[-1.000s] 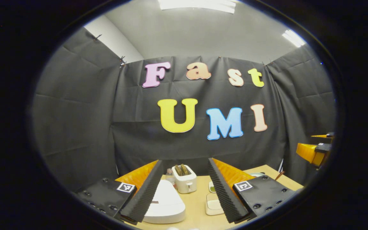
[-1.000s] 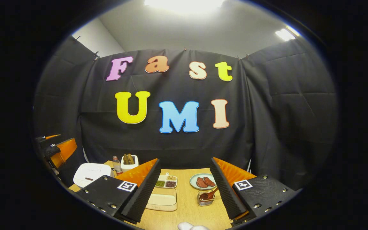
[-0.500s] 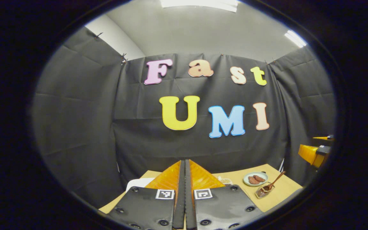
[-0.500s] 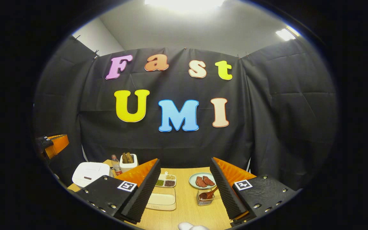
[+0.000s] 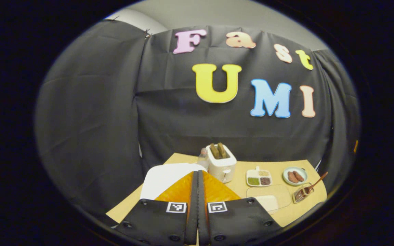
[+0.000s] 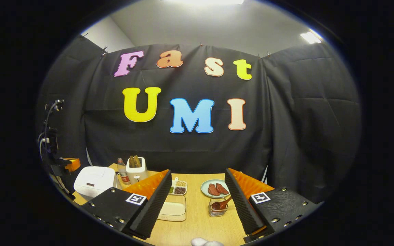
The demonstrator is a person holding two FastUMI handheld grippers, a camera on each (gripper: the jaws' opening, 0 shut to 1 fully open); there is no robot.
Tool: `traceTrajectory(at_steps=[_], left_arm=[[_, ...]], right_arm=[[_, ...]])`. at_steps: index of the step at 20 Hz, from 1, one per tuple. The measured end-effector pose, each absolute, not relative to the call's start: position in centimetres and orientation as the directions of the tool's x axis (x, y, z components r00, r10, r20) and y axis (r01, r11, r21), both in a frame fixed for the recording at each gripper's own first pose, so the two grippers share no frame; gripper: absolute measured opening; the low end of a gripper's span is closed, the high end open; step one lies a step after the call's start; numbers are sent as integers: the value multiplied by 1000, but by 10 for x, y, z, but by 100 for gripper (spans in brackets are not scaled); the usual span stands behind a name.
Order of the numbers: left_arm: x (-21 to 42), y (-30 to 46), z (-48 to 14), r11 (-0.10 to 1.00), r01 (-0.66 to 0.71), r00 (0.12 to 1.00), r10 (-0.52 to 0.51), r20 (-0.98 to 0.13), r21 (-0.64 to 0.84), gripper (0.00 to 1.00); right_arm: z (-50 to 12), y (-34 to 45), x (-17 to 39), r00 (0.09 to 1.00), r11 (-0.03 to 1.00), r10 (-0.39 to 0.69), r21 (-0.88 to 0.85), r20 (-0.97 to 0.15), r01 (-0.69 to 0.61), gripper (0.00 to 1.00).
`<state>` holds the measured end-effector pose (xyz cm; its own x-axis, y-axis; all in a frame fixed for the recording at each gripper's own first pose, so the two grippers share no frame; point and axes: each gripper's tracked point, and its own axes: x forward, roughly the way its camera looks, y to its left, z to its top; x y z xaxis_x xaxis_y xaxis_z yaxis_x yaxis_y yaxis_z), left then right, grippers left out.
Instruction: Close the left gripper, press the button to open the rice cooker; take a wooden spoon from the chopstick holder with the right hand, scoop a spoonful of rice and pour it into the rice cooker, then put the wooden spoon back into the chopstick holder.
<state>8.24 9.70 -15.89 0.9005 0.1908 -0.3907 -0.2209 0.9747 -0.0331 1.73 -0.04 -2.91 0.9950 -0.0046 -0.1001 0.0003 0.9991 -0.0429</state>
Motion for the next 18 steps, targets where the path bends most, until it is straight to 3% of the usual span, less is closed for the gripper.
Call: traceTrajectory(at_steps=[7, 18], left_arm=[[102, 124, -270, 952, -304, 778, 233, -584, -25, 10], [100, 133, -304, 946, -320, 683, 271, -678, 55, 10]], right_arm=[[-50, 4, 24, 987, 998, 2, -67, -163, -13, 95], [-63, 9, 29, 980, 997, 17, -65, -196, -30, 95]])
